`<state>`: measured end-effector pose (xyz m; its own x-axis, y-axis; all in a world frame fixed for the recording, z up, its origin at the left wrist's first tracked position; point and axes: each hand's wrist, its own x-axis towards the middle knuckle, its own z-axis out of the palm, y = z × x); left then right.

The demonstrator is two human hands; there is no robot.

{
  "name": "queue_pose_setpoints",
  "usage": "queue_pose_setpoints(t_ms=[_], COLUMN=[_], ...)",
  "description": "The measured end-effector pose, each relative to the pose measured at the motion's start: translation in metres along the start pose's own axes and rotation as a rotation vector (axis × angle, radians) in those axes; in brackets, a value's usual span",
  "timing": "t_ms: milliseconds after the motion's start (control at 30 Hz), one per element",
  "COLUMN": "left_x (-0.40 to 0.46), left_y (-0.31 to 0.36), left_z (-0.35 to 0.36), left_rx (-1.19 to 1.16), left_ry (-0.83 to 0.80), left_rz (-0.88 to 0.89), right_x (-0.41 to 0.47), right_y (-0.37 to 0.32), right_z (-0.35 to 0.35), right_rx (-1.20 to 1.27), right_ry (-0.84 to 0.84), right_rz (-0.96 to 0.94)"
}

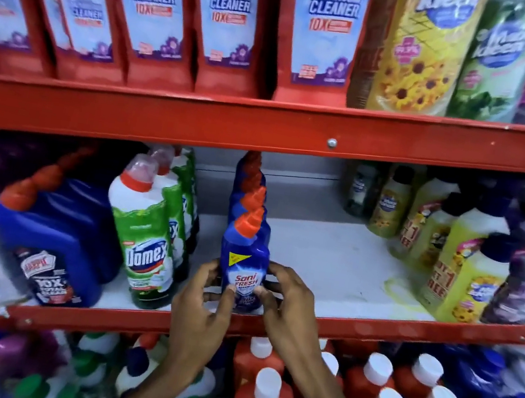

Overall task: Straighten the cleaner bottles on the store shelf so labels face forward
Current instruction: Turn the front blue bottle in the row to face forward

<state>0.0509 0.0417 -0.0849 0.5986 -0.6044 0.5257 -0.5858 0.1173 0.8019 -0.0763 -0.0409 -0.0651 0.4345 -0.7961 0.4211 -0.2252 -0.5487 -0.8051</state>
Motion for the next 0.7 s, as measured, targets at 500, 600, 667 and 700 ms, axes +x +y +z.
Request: queue_pose_setpoints(t_ms=[500, 600, 667, 700], left_x=[0.016, 0.016, 0.014, 0.013], left_y=[0.008, 0.013, 0.014, 0.015], left_z=[0.013, 0.021, 0.025, 0.027], left_rx=[-0.434, -0.494, -0.514, -0.529], left_ry=[-0.147, -0.184, -0.199, -0.202], left_rz=[-0.313, -0.343, -0.363, -0.379], right_x=[0.012, 0.017, 0.016, 0.016], right_y=[-0.006, -0.005, 0.0, 0.002], right_z=[0.01, 0.016, 0.018, 0.019], right_rx=[0.428, 0.494, 0.518, 0.519], right_ry=[-0.056, -0.115, -0.134, -0.134], right_rz=[0.275, 0.259, 0.287, 0.298])
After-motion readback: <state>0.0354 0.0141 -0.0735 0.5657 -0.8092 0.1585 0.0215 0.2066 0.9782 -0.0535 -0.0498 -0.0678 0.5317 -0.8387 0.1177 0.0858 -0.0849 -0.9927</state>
